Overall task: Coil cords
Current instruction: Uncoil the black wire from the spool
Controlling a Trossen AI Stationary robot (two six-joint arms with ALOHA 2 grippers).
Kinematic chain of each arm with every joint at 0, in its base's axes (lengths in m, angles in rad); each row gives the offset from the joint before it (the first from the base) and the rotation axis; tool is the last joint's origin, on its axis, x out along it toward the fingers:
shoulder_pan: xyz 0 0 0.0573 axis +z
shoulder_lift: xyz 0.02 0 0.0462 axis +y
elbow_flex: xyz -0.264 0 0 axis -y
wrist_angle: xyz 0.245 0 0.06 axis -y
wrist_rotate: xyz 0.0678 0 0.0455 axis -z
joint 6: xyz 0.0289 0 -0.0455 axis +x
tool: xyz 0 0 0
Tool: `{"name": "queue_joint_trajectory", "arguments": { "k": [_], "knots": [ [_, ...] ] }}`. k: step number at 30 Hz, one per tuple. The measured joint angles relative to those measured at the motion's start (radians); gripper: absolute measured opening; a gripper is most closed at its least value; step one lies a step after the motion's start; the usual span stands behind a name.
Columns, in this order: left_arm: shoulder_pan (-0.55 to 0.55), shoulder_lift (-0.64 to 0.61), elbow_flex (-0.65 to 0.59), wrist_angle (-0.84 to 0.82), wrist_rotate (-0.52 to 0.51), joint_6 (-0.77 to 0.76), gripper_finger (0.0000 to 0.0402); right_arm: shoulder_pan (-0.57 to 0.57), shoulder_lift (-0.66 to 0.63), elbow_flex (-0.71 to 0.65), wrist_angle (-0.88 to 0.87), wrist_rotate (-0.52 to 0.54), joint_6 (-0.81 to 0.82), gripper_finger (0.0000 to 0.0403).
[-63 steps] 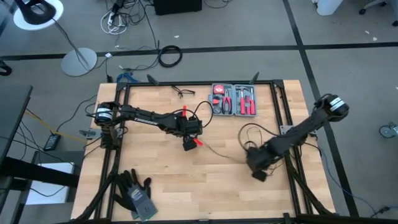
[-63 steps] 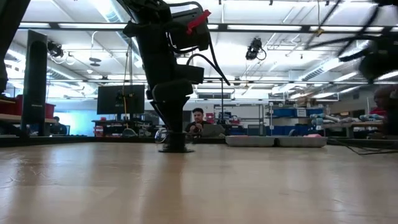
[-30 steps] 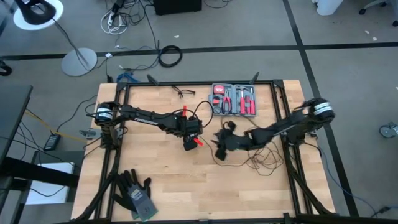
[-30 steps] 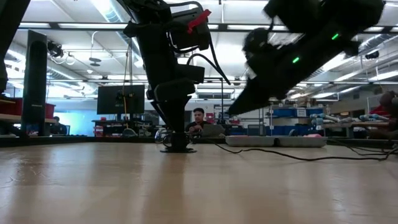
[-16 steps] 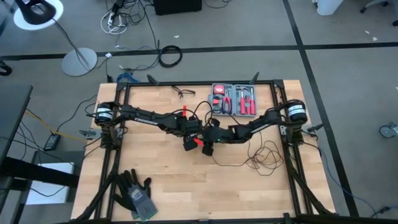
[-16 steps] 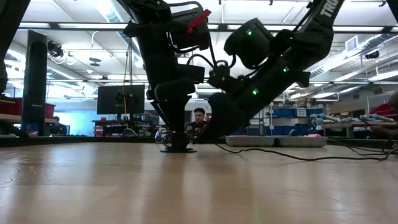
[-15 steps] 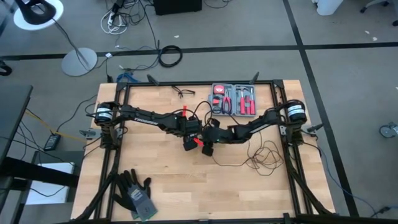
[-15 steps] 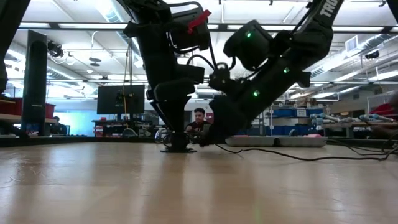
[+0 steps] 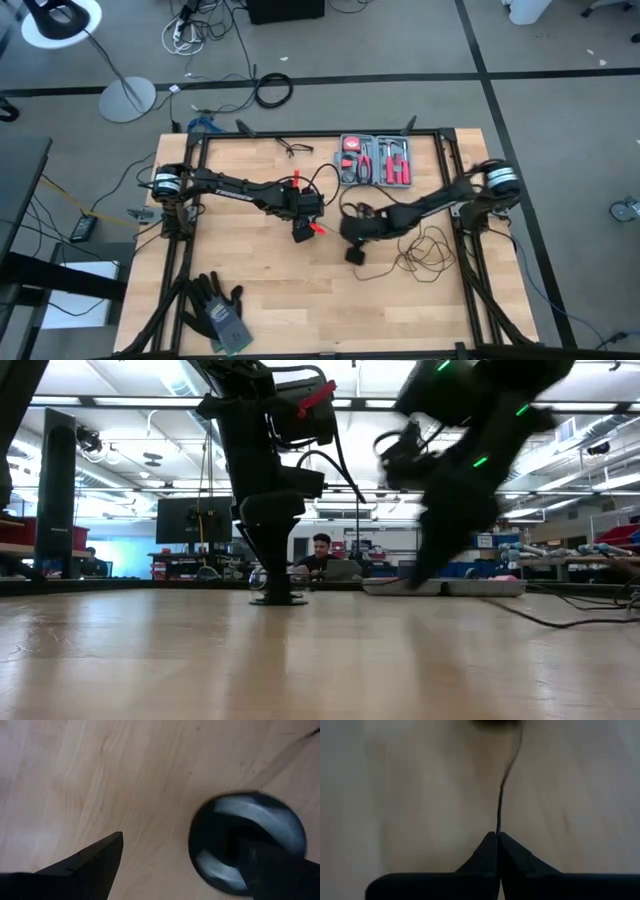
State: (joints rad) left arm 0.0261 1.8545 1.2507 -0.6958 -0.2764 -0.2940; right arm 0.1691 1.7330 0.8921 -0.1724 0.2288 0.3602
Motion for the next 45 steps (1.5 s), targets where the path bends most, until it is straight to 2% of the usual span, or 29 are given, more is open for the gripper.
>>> {"name": "queue_joint_trajectory", "arguments": {
  "k": [7,10,14,16,18,22,24,27,30,36,40,45],
  "knots": [
    [0.0,0.0,0.0,-0.007,-0.007,-0.002,0.0367,0.205,-0.242,0.0,-0.493,-0.01,0.273,0.0002],
    [0.0,0.0,0.0,-0.007,-0.013,-0.005,0.0367,0.3,-0.335,0.0,-0.671,-0.067,0.432,0.0001],
    [0.0,0.0,0.0,-0.003,-0.013,-0.006,0.0367,0.412,-0.425,0.0,-0.901,-0.233,0.667,0.0001],
    [0.0,0.0,0.0,-0.006,-0.013,-0.006,0.0367,0.459,-0.458,0.0,-0.995,-0.249,0.783,0.0004],
    [0.0,0.0,0.0,-0.004,-0.013,-0.006,0.0367,0.49,-0.481,0.0,-1.023,-0.213,0.866,0.0011],
    [0.0,0.0,0.0,-0.004,-0.013,-0.006,0.0367,0.523,-0.513,0.0,-0.937,-0.056,0.893,0.0041],
    [0.0,0.0,0.0,-0.003,-0.013,-0.006,0.0367,0.522,-0.517,0.0,-0.876,0.072,0.873,0.0058],
    [0.0,0.0,0.0,0.005,-0.013,-0.006,0.0367,0.494,-0.491,0.0,-0.746,0.286,0.773,0.0086],
    [0.0,0.0,0.0,0.009,-0.013,-0.006,0.0367,0.424,-0.42,0.0,-0.594,0.38,0.61,0.0114],
    [0.0,0.0,0.0,0.012,-0.011,-0.004,0.0367,0.228,-0.189,0.0,-0.209,0.389,0.221,0.0157],
    [0.0,0.0,0.0,0.012,0.0,-0.006,0.0367,0.103,-0.022,0.0,0.109,0.328,-0.099,0.0168],
    [0.0,0.0,0.0,0.013,0.01,-0.006,0.0367,-0.038,0.135,0.0,0.432,0.225,-0.33,0.0165]
  ]
}}
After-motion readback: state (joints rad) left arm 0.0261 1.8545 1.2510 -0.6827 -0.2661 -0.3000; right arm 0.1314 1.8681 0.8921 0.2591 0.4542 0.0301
